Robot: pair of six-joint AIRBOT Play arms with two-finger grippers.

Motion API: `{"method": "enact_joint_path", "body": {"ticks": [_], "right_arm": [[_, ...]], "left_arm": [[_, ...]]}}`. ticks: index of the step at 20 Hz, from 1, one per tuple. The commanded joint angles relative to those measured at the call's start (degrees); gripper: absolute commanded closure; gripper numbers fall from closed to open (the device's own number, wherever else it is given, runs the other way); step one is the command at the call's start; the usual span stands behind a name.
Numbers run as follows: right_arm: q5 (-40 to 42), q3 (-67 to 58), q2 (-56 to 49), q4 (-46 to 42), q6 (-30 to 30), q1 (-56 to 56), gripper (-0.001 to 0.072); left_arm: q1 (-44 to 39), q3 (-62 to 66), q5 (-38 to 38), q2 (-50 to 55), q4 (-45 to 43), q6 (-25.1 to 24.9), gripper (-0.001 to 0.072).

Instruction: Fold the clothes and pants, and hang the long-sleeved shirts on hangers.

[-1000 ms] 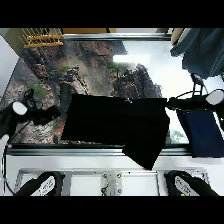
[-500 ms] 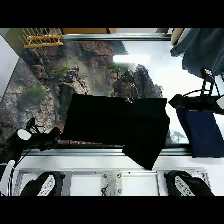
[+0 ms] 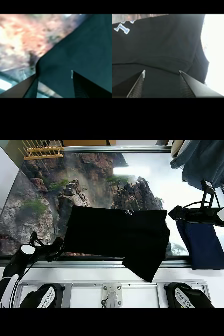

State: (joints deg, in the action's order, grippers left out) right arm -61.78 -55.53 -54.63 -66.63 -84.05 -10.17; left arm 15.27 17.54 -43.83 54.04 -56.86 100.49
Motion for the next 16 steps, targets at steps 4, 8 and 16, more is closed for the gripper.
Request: {"method": "enact_joint_path", "body": {"ticks": [4, 8, 16], "right_arm": [[-0.8, -0.1, 0.1, 0.0, 0.0, 0.0, 0.0242], [-3.5, 0.0, 0.1, -0.6, 0.2, -0.3, 0.0242], [-13.5, 24.5, 2.3, -1.0, 1.9, -15.5, 0.0239]], "left_arm": [[-7.0, 5.3, 0.7, 6.6, -0.3, 0.5, 0.0281], [-8.2, 9.2, 0.7, 8.5, -0.5, 0.5, 0.0701], [-8.2, 10.1, -8.9, -0.6, -9.0, -0.7, 0.0701]]}}
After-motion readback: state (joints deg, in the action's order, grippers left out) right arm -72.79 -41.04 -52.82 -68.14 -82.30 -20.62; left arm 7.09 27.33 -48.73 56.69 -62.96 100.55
